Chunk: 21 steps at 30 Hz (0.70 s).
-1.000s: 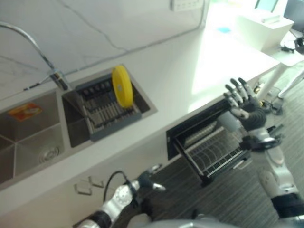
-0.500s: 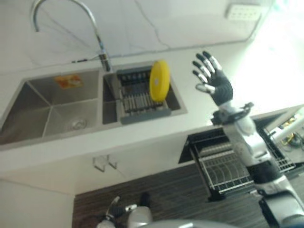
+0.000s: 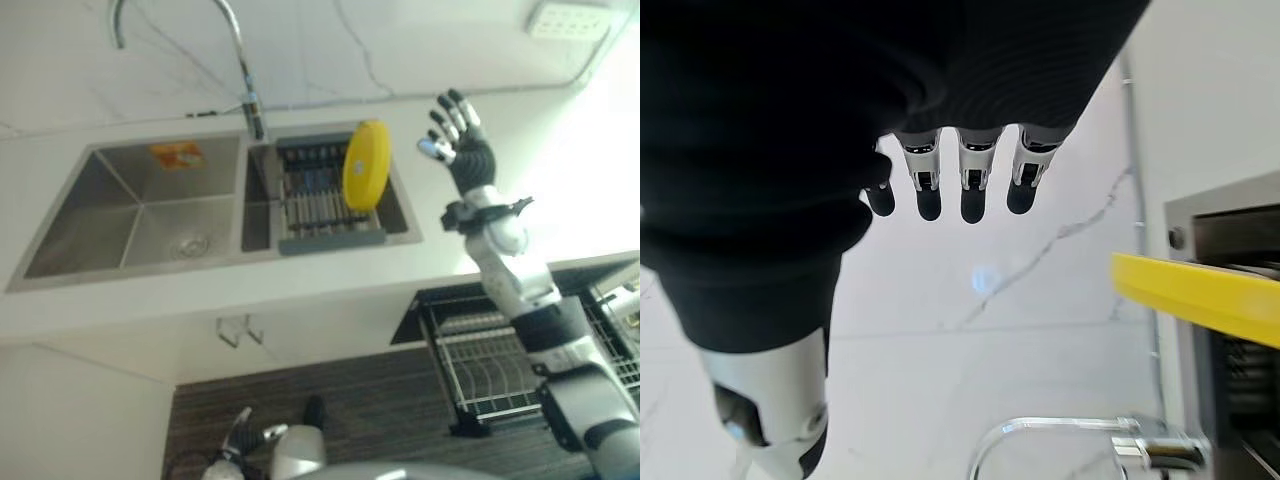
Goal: Place the dishes in the dishwasher.
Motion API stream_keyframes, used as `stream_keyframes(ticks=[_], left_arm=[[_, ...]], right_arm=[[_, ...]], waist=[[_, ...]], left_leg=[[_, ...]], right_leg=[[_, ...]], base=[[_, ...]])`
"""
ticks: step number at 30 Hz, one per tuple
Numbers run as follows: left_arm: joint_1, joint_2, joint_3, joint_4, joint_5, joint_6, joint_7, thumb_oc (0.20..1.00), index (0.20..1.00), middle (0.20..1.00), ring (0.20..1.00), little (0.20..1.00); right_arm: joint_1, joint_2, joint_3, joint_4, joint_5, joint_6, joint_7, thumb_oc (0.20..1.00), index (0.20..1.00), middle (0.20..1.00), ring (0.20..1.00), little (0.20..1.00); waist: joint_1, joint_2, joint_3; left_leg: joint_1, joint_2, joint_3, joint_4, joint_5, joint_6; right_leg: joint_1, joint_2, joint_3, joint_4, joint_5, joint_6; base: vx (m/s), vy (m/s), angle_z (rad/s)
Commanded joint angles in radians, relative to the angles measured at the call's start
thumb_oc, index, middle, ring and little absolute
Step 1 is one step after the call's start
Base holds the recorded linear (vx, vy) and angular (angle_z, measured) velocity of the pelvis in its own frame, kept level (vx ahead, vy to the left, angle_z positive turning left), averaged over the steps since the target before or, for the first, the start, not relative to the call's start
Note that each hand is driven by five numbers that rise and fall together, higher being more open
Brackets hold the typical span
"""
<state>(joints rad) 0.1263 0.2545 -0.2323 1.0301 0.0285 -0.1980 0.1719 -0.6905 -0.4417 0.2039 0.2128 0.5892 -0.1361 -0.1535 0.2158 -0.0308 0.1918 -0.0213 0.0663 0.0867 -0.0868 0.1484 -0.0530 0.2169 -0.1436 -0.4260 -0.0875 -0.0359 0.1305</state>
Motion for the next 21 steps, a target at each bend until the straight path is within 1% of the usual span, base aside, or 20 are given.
stream_keyframes(ticks=[1,4,6,8,11,14,16,17,21], left_arm=[[0.007,0.028,-0.056,0.026,0.005,-0.030,-0.006,1.000,1.000,1.000,1.000,1.000],[0.012,0.036,-0.055,0.016,0.014,-0.047,0.002,1.000,1.000,1.000,1.000,1.000],[0.014,0.044,-0.061,0.012,0.056,-0.076,0.021,1.000,1.000,1.000,1.000,1.000],[0.013,0.061,-0.090,-0.007,0.091,-0.095,0.034,1.000,1.000,1.000,1.000,1.000],[0.006,0.084,-0.128,-0.039,0.132,-0.120,0.025,1.000,1.000,1.000,1.000,1.000],[-0.001,0.097,-0.146,-0.063,0.115,-0.118,0.024,1.000,1.000,1.000,1.000,1.000],[-0.015,0.109,-0.155,-0.078,0.103,-0.123,0.012,1.000,1.000,1.000,1.000,1.000],[-0.015,0.109,-0.155,-0.078,0.103,-0.123,0.012,1.000,1.000,1.000,1.000,1.000],[-0.023,0.113,-0.158,-0.081,0.082,-0.127,0.012,1.000,1.000,1.000,1.000,1.000]], right_arm=[[-0.070,-0.078,-0.028,-0.010,0.015,-0.068,-0.038,1.000,1.000,1.000,1.000,1.000],[-0.091,-0.094,-0.046,0.008,0.020,-0.053,-0.039,1.000,1.000,1.000,1.000,1.000],[-0.105,-0.106,-0.049,0.024,0.032,-0.034,-0.034,1.000,1.000,1.000,1.000,1.000],[-0.126,-0.114,-0.045,0.066,0.046,-0.028,-0.025,1.000,1.000,1.000,1.000,1.000],[-0.157,-0.117,-0.037,0.124,0.055,-0.031,-0.022,1.000,1.000,1.000,1.000,1.000],[-0.174,-0.122,-0.036,0.161,0.067,-0.039,-0.018,1.000,1.000,1.000,1.000,1.000],[-0.193,-0.118,-0.032,0.205,0.041,-0.038,-0.014,1.000,1.000,1.000,1.000,1.000],[-0.193,-0.118,-0.032,0.205,0.041,-0.038,-0.014,1.000,1.000,1.000,1.000,1.000],[-0.210,-0.115,-0.021,0.254,0.047,-0.058,-0.018,1.000,1.000,1.000,1.000,1.000]], waist=[[0.041,0.025,-0.030],[0.052,0.027,-0.026],[0.060,0.027,-0.023],[0.070,0.028,-0.018],[0.081,0.030,-0.005],[0.086,0.032,0.005],[0.093,0.038,0.025],[0.093,0.038,0.025],[0.099,0.050,0.048]], left_leg=[[-0.048,0.046,-0.009,0.028,-0.083,-0.043],[-0.057,0.040,-0.020,0.030,-0.084,-0.041],[-0.064,0.034,-0.029,0.031,-0.083,-0.040],[-0.071,0.030,-0.038,0.033,-0.081,-0.039],[-0.084,0.025,-0.047,0.036,-0.078,-0.036],[-0.094,0.021,-0.054,0.038,-0.077,-0.034],[-0.109,0.014,-0.069,0.045,-0.074,-0.031],[-0.109,0.014,-0.069,0.045,-0.074,-0.031],[-0.125,0.011,-0.082,0.056,-0.071,-0.030]], right_leg=[[-0.021,0.001,-0.052,0.090,-0.095,-0.040],[-0.020,-0.003,-0.056,0.094,-0.098,-0.039],[-0.019,-0.004,-0.057,0.095,-0.100,-0.038],[-0.019,-0.007,-0.061,0.099,-0.101,-0.037],[-0.022,-0.011,-0.064,0.105,-0.103,-0.035],[-0.026,-0.013,-0.064,0.108,-0.105,-0.034],[-0.037,-0.019,-0.062,0.118,-0.106,-0.033],[-0.037,-0.019,-0.062,0.118,-0.106,-0.033],[-0.048,-0.024,-0.061,0.130,-0.108,-0.034]], base=[[0.12,-0.002,0.04],[0.07,0.002,0.17],[0.07,0.012,0.10],[0.07,0.018,0.03],[0.05,0.011,0.08],[0.02,0.005,0.20],[0.01,0.003,0.13],[0.01,-0.006,0.11],[0.01,-0.005,0.05]])
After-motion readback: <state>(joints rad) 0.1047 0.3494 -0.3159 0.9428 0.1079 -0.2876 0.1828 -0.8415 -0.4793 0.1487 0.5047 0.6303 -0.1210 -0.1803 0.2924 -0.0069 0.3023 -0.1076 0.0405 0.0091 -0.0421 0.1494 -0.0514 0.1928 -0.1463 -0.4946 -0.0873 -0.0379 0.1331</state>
